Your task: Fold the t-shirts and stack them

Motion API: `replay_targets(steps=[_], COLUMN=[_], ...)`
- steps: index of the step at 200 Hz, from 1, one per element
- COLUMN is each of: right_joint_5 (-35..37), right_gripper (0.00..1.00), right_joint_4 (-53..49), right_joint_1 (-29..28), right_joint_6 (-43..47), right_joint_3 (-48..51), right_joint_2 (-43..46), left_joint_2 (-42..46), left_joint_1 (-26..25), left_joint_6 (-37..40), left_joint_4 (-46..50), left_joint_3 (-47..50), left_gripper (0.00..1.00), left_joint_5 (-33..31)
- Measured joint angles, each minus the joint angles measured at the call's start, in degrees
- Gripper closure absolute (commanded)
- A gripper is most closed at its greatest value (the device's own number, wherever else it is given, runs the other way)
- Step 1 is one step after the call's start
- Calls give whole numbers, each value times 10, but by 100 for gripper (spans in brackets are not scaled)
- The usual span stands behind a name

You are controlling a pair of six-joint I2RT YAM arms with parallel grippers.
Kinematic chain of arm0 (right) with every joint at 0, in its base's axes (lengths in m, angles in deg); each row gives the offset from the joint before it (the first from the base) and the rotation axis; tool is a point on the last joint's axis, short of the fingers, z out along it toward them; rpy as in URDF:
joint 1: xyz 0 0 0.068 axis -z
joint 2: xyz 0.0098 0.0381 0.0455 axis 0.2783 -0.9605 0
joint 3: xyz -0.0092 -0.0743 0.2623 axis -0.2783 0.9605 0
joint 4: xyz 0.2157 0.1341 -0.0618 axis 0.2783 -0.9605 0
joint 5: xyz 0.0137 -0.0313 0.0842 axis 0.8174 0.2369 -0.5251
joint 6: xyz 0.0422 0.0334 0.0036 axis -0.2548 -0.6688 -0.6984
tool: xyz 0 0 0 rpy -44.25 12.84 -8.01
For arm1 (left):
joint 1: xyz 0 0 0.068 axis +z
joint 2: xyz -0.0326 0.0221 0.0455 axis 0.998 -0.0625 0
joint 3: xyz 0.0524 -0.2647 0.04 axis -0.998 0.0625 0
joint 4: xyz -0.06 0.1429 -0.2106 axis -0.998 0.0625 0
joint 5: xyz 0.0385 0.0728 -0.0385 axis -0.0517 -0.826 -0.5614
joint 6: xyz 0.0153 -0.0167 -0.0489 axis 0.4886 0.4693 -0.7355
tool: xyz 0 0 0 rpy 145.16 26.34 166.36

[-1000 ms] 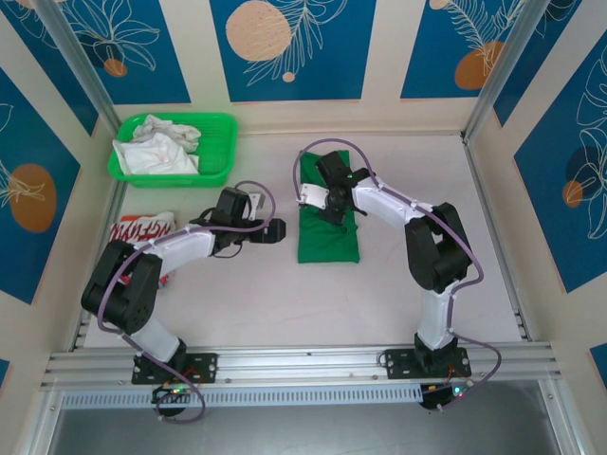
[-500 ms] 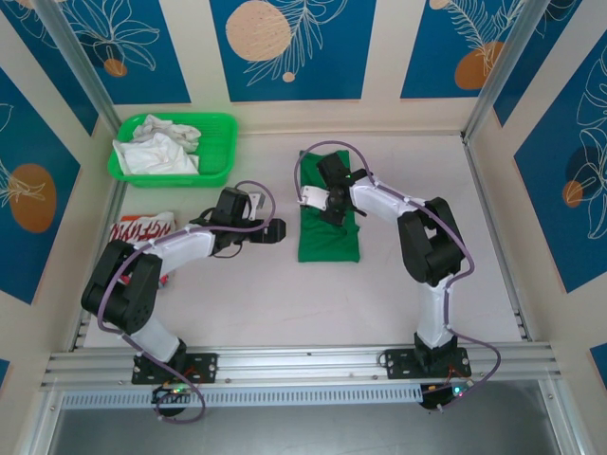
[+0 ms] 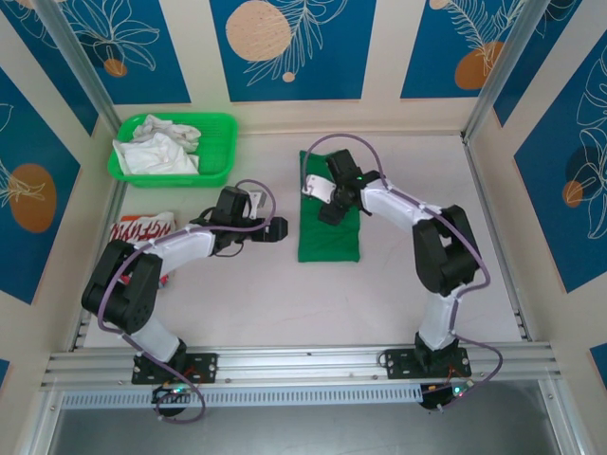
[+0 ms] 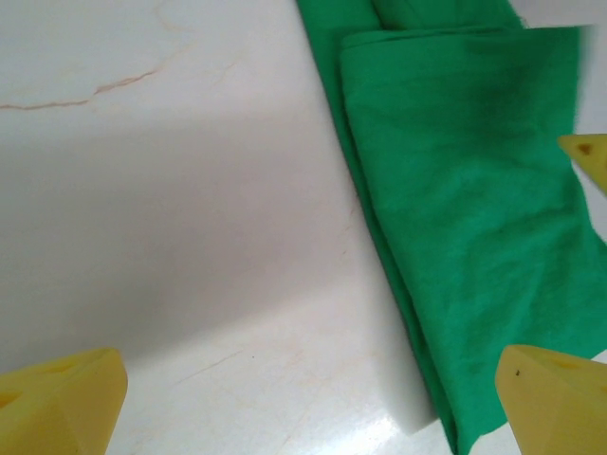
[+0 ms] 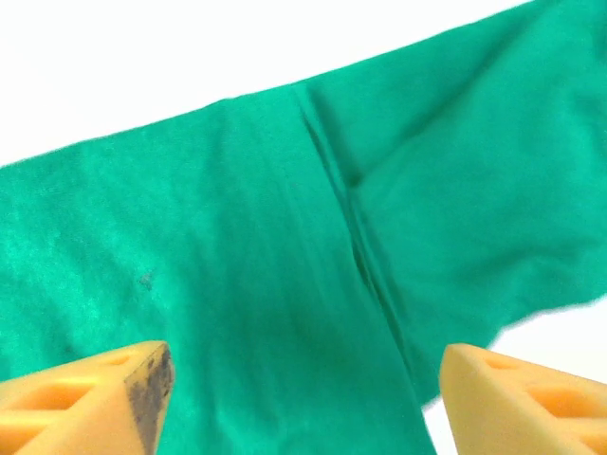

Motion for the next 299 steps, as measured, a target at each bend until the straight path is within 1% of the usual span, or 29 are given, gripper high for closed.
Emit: replay_targets(steps=[20,27,48,54,60,66,72,84,86,89,117,130,174,228,267,282,299], right_joint_5=[-2,-2,-2,-3,-4,-4,-4,-6,-6,-7,-17,-21,-38,-65,-66,-59,-53], right_gripper=[25,27,34,35,37,39,42,44,44,45,45,47,48,48,48,48,48], right_joint_4=[38,50,76,80,83,83,82,79,79,78,55,48,12,-51,-81,-79,-71], right_joint_1=[14,18,30,33,37,39,40,44,46,48,59,62,63,59,50,38,20], right_joint_6=[-64,-86,-155,-171,-189,-204,-218,-240,-249,-256,-313,-335,-380,-402,-412,-414,-421], right_joint_3=[52,70,115,124,134,142,147,149,148,147,103,74,-11,-84,-77,-54,-17], right_joint_2=[62,80,106,106,106,104,102,95,91,88,35,2,-79,-131,-138,-131,-104], left_joint_2=[-10,-16,-46,-57,-68,-80,-92,-113,-116,-119,-164,-180,-194,-188,-172,-156,-132], left_joint_1=[-11,-16,-43,-51,-59,-68,-76,-89,-92,-94,-107,-107,-107,-107,-107,-107,-113], left_joint_6=[-10,-15,-33,-37,-39,-45,-49,-63,-63,-63,-90,-97,-111,-113,-116,-123,-133], left_joint_4=[-12,-14,-22,-24,-25,-27,-28,-31,-31,-31,-35,-35,-27,-58,-76,-85,-94], left_joint_3=[-1,-4,-27,-37,-48,-60,-73,-95,-98,-102,-141,-145,-134,-107,-79,-55,-22], left_gripper=[0,2,19,28,33,40,43,49,51,53,62,64,64,64,63,62,61], left_joint_5=[3,3,8,11,14,17,19,22,23,23,25,23,11,3,3,3,2])
